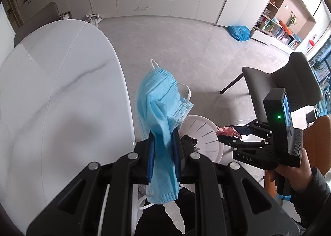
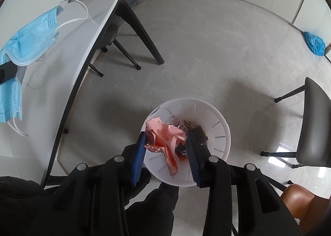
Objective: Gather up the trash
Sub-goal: 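Carry the mask and pink wrapper over the white bin and release both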
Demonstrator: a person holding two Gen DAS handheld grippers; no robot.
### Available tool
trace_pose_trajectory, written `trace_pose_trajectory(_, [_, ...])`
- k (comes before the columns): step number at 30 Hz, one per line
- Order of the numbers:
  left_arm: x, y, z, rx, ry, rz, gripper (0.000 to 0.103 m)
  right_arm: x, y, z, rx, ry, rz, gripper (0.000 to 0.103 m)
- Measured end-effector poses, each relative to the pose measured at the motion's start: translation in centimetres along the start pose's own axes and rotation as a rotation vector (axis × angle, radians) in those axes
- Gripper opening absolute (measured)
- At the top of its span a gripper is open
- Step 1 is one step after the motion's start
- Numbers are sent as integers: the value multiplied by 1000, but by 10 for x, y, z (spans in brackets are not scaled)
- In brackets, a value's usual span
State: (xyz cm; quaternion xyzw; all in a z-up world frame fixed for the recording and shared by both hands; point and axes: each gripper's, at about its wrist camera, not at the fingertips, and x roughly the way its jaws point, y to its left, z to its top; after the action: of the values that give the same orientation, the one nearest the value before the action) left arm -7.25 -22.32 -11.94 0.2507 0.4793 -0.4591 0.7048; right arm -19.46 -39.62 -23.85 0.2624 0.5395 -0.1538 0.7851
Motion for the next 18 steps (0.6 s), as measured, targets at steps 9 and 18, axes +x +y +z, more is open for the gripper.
trace_pose_trajectory(9, [0,1,2,-3,2,10,15,31,-5,-2,21,46,9,67])
trace_pose_trajectory(18, [19,-16,3,83,56,-3,15,31,-34,-10,141,54,-73,94])
